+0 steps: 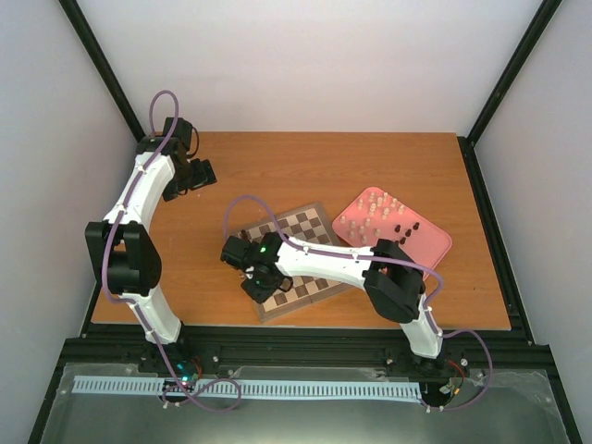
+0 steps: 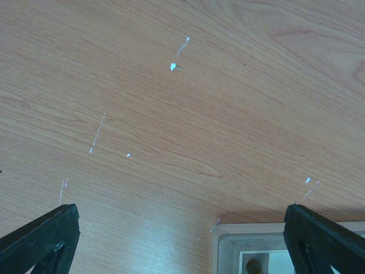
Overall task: Set up the chess pieces on the board
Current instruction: Place the chess piece on the chessboard.
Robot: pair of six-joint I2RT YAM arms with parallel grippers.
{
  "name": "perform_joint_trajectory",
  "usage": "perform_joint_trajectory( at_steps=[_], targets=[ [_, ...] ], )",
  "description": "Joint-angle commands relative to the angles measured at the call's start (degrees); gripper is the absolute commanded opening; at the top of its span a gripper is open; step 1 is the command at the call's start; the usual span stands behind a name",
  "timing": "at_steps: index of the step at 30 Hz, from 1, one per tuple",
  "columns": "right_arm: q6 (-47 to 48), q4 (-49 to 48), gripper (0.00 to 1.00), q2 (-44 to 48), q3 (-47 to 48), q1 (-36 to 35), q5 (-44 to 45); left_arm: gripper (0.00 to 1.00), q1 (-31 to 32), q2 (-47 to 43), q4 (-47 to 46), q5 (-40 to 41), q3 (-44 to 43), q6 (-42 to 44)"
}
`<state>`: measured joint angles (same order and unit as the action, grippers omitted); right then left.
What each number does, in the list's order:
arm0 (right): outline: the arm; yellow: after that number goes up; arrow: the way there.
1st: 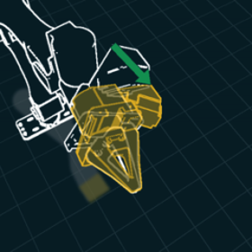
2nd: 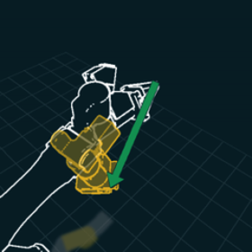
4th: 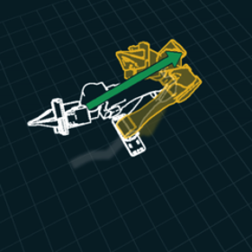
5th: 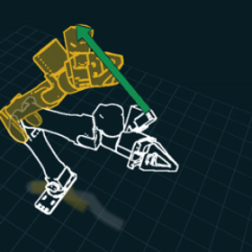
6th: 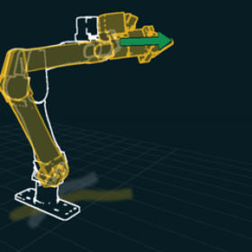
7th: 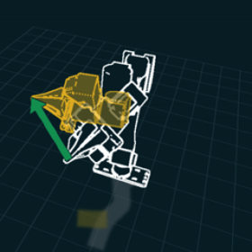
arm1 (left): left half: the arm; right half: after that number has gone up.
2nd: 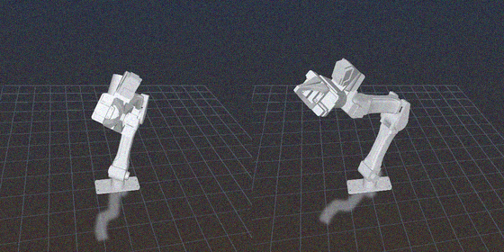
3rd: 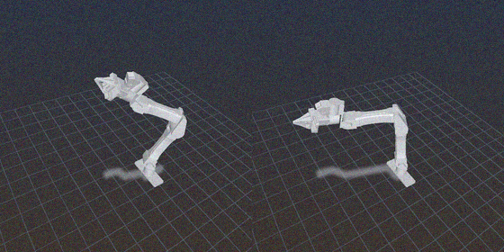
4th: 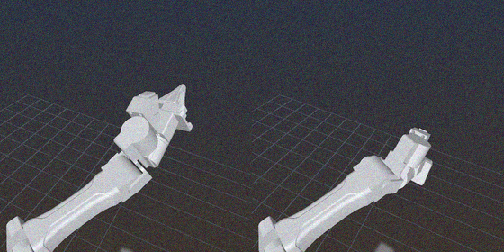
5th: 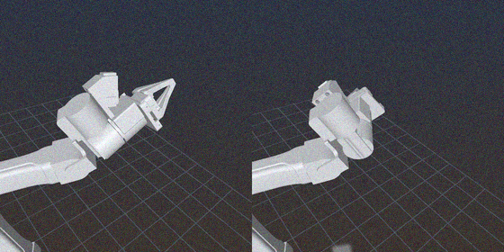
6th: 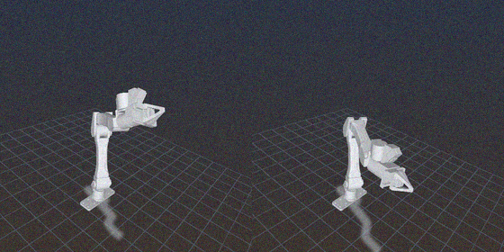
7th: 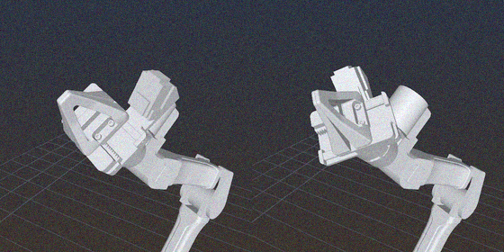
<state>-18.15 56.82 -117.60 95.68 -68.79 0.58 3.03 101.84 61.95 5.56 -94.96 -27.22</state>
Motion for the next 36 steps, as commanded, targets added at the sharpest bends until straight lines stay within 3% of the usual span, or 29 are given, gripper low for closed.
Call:
perform_joint_trajectory(
  at_steps=[1,31,36],
  targets=[
    [1.0,0.4,0.03,-1.9,1.5,-0.5,0.1,1.00,0.4,-0.9,-0.5,-0.4,-0.2,0.0],
    [1.9,2.1,0.03,-4.1,2.2,0.7,-1.7,1.00,0.3,-0.2,-0.6,0.0,-0.1,0.1],
    [1.9,2.3,0.08,-4.0,2.2,0.8,-1.6,1.00,0.3,0.0,-0.6,-0.1,-0.1,0.2]
  ],
)
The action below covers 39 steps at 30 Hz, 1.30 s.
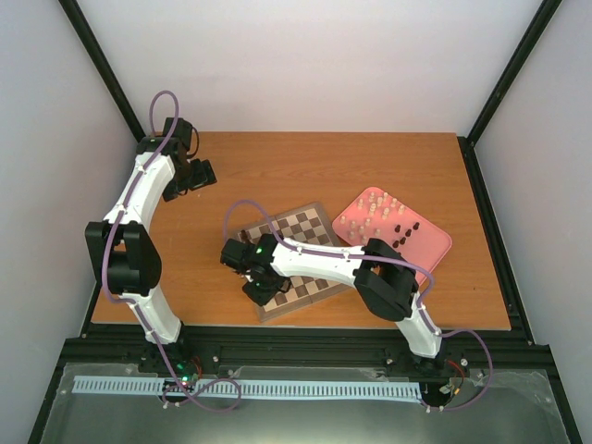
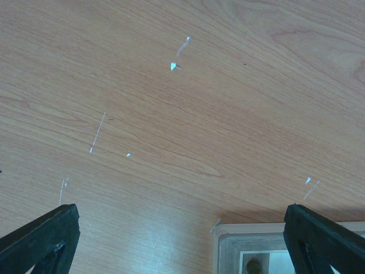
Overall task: Set up the chess pieces on the board
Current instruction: Place the chess piece on the chessboard.
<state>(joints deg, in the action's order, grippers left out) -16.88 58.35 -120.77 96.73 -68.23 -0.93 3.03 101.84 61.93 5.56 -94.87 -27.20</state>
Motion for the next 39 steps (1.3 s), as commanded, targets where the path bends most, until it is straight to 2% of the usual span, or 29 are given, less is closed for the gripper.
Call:
perform_joint_trajectory(
  at_steps=[1,8,17,22,24,29,34,37,39],
  targets=[
    [0.6,0.7,0.10,-0.7,1.0,0.2,0.0,1.00,0.4,0.1,-0.6,-0.1,-0.2,0.1],
    [1.0,0.5,0.21,0.5,0.6,0.2,0.3,1.00,0.3,0.1,-0.4,-0.1,-0.6,0.2],
    [2.5,1.6,0.40,1.5,1.7,0.2,0.8,1.00,0.3,0.1,-0.2,0.3,-0.9,0.3],
    [3.1,3.6,0.59,3.2,3.3,0.3,2.4,1.00,0.4,0.0,0.3,0.6,-1.5,0.4],
    [3.0,4.8,0.73,4.7,4.1,0.8,2.6,1.00,0.4,0.0,0.4,0.6,-1.6,0.5],
    [0.7,6.8,0.77,12.0,2.3,3.3,1.7,1.00,0.4,-0.2,0.5,0.2,-1.6,0.3],
    [-3.3,10.4,0.80,23.0,-1.7,6.6,9.1,1.00,0.4,-0.4,0.5,0.0,-2.0,0.4],
    [-6.4,11.6,0.80,29.1,-6.5,14.1,10.1,1.00,0.4,-0.3,0.8,-0.1,-2.7,0.4],
    [-7.9,11.7,0.79,32.5,-11.2,22.2,10.3,1.00,0.4,-0.2,1.0,-0.4,-3.2,0.3]
  ],
)
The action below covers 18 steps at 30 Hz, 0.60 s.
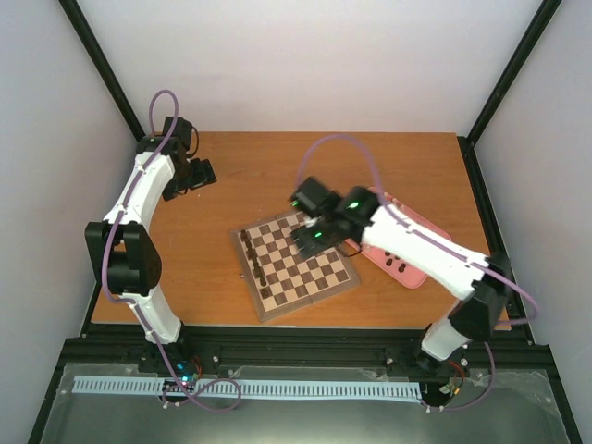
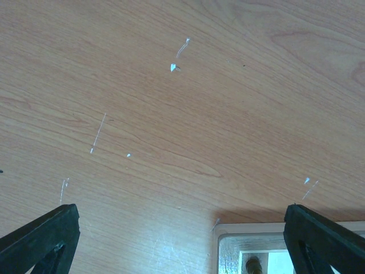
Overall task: Set up the chess pieces on the board
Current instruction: Place the chess piece on the chessboard, then pick up the chess piece from the storage box.
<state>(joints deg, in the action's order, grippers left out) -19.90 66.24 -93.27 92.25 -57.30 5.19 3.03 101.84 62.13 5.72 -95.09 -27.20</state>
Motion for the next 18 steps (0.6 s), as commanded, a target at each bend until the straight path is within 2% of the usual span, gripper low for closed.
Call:
perform_joint_trajectory(
  at_steps=[1,5,10,14,18],
  targets=[
    [-5.8,3.9,0.79,6.3,-8.9,15.0,5.1,1.00,0.4,-0.1,0.9,-0.6,-3.3,0.3],
    [-8.1,5.3,0.78,8.2,-16.7,27.4,8.8,1.00,0.3,0.2,0.9,-1.6,-3.6,0.2],
    [-7.5,0.6,0.77,10.1,-25.8,40.1,4.8,1.00,0.3,0.6,0.7,-1.7,-3.3,0.2],
    [-6.6,-2.4,0.73,11.2,-31.3,45.8,1.7,1.00,0.4,0.7,0.8,-2.0,-3.2,0.2],
    [-5.5,-6.6,0.69,10.7,-37.0,48.4,-3.0,1.00,0.4,1.3,1.0,-1.9,-3.3,0.2]
  ],
)
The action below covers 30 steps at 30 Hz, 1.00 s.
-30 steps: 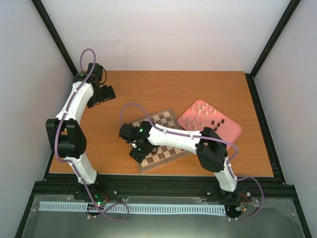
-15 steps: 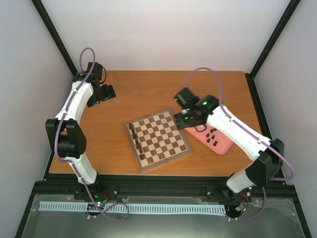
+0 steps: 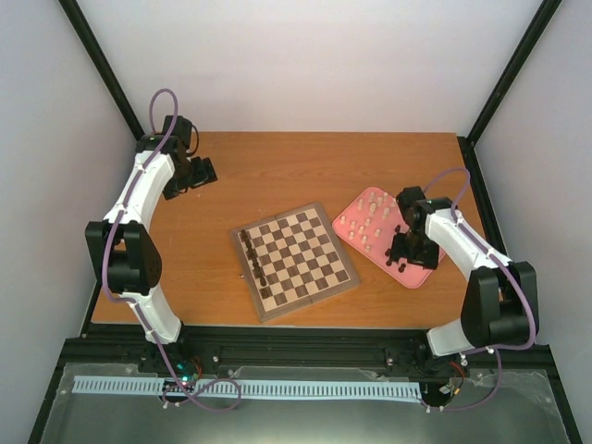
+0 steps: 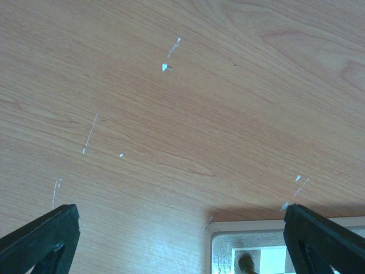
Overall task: Set up the chess pieces on the board
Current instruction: Pick up the chess piece from the storage box.
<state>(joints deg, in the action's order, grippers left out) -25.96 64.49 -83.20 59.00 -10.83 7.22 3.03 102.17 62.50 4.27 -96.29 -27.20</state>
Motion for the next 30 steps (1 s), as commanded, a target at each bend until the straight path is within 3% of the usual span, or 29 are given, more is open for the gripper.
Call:
perform_joint_trajectory(
  at_steps=[1,8,12,20,30],
  targets=[
    [0.6,-5.8,0.68,0.2,-4.4,2.2,-5.9,1.00,0.4,1.1,0.7,-0.3,-2.3,0.2],
    [2.6,-9.9,0.63,-3.2,-6.5,4.7,-6.7,1.00,0.3,1.7,0.9,0.3,-2.7,0.3],
    [3.9,-11.4,0.53,-5.5,-6.5,6.5,-7.8,1.00,0.4,1.8,1.0,0.7,-2.7,0.3],
    [5.5,-13.4,0.49,-8.6,-5.8,7.3,-9.9,1.00,0.4,2.7,1.4,1.1,-3.3,0.3],
    [4.9,-13.5,0.18,-9.4,-6.4,7.3,-9.9,1.00,0.3,3.6,1.7,0.9,-4.2,0.3]
  ],
)
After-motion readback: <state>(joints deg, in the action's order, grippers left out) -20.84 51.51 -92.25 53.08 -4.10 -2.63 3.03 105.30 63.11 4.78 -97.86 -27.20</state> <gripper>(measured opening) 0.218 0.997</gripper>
